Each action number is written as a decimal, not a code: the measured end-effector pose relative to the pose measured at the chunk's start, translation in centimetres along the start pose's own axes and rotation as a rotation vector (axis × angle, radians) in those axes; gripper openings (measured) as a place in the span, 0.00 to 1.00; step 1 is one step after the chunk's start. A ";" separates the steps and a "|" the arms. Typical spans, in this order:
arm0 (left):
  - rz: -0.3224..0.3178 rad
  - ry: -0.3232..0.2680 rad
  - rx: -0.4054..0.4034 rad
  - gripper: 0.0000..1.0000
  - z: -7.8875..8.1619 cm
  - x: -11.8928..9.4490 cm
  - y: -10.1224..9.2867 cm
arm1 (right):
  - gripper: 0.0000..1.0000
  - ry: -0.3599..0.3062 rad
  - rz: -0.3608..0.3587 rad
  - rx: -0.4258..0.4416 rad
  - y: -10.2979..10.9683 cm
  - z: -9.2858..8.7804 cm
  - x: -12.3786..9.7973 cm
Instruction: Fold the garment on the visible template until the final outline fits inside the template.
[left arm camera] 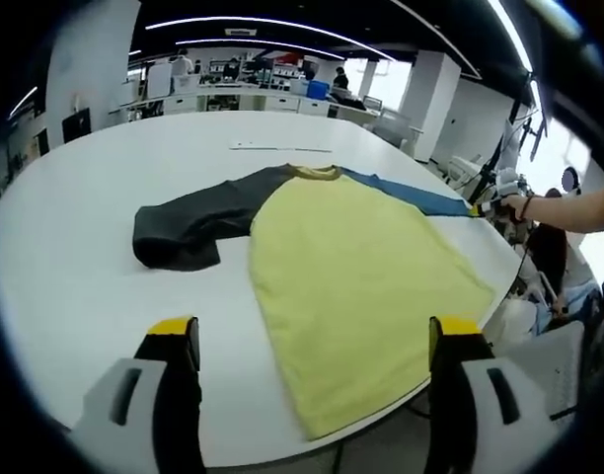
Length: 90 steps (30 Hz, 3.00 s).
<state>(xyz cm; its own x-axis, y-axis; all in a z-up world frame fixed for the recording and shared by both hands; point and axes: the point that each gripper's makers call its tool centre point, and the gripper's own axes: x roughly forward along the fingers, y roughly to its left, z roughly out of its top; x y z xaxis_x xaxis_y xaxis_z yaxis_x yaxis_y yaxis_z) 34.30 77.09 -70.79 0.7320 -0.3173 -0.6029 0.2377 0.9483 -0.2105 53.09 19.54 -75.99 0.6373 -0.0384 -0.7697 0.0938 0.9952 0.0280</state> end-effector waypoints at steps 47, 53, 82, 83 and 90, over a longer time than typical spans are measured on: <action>0.005 -0.027 0.047 0.99 0.7 -0.8 0.8 | 0.00 -0.119 0.199 0.007 10.1 7.5 -3.5; 0.001 -0.036 0.060 0.99 1.0 -0.8 0.9 | 0.00 -0.128 0.247 -0.048 13.6 8.7 -3.5; -0.026 -0.045 0.077 0.99 0.7 -1.2 0.8 | 0.00 -0.087 0.422 -0.140 27.8 8.8 -2.9; -0.027 -0.046 0.079 0.99 0.7 -1.2 0.8 | 0.00 -0.086 0.428 -0.143 28.2 8.8 -2.9; -0.028 -0.059 0.073 0.99 1.0 -1.0 0.8 | 0.00 -0.086 0.469 -0.167 31.9 8.4 -3.4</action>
<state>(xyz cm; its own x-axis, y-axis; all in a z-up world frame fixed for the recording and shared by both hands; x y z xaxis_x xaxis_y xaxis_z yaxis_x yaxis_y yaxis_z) 34.39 78.22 -69.58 0.7603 -0.3446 -0.5507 0.3028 0.9380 -0.1689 60.37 50.65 -67.14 0.6432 0.4162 -0.6427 -0.3369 0.9076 0.2506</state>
